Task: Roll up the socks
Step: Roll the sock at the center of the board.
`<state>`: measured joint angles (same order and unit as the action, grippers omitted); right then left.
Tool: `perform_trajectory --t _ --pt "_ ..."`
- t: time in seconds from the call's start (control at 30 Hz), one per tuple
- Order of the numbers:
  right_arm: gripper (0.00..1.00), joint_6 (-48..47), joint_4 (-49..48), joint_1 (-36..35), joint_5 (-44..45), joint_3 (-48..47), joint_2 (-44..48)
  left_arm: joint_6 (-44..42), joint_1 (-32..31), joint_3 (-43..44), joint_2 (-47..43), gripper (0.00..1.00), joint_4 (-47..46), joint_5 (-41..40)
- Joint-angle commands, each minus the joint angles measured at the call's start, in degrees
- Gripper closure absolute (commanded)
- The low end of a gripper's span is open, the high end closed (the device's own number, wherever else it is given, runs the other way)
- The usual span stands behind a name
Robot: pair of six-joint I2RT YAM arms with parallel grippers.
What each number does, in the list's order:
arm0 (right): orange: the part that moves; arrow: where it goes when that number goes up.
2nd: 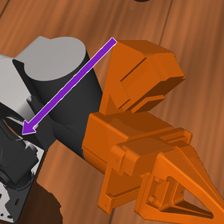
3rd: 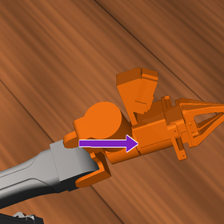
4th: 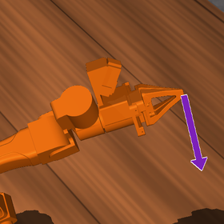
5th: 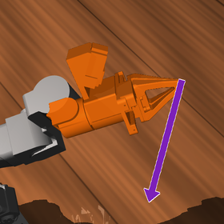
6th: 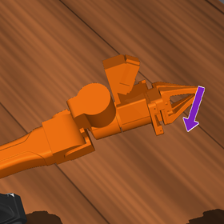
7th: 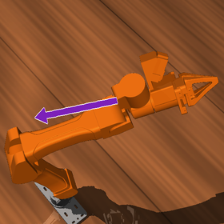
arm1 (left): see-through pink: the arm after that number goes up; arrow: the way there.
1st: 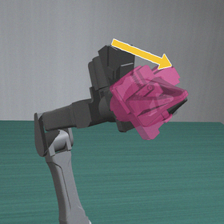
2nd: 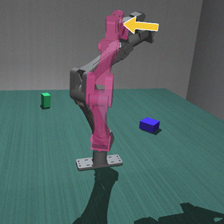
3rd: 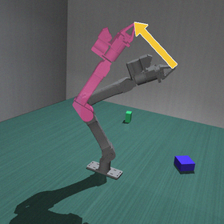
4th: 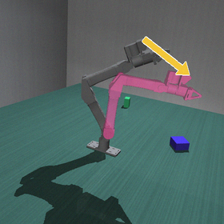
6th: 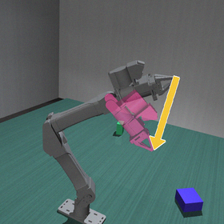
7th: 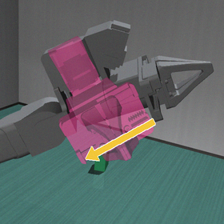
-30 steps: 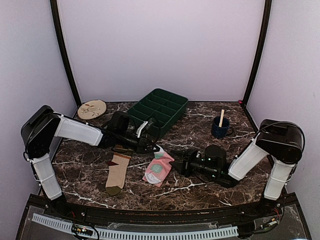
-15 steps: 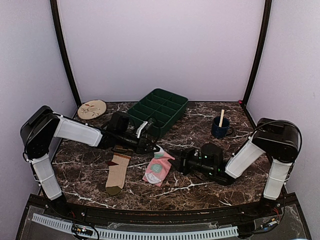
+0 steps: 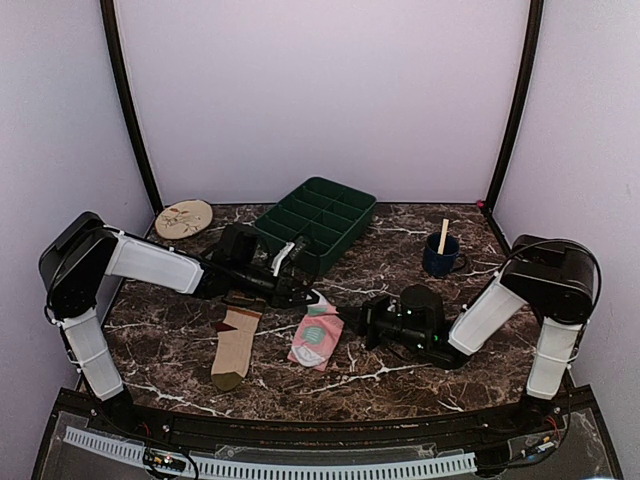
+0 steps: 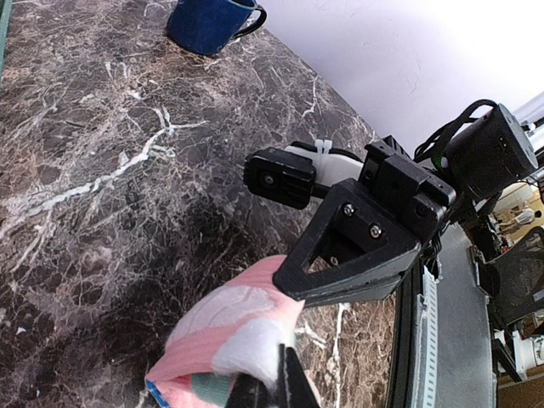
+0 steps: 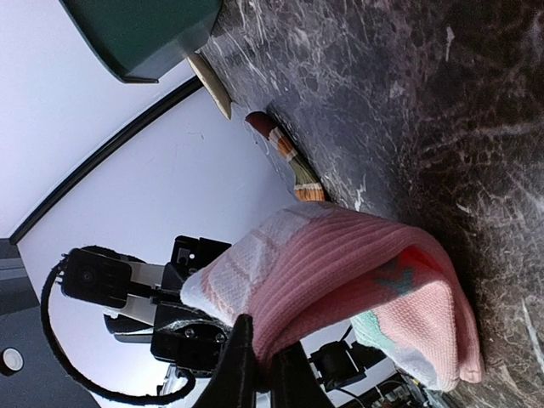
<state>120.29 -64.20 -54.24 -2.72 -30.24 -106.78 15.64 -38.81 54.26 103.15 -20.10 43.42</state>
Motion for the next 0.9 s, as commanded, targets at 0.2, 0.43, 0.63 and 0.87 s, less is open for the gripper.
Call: perform_trajectory --t 0.2,0.43,0.63,0.87 --pt "1.0 0.83 -0.53 0.44 -0.58 -1.3 -0.99 0.4 -0.23 -0.38 -2.7 0.88 2.77 -4.34" --pt "1.0 -4.59 2.61 0.45 2.03 -2.09 -0.71 4.78 -0.06 -2.27 -6.06 0.67 3.83 -8.51" --pt "1.0 -10.15 8.09 0.45 5.3 -4.26 -0.46 8.04 0.2 -1.87 -8.14 0.57 4.56 -9.54" --pt "1.0 -20.0 14.32 0.45 8.63 -6.59 0.48 10.61 0.31 3.7 -5.49 0.56 13.11 -7.32"
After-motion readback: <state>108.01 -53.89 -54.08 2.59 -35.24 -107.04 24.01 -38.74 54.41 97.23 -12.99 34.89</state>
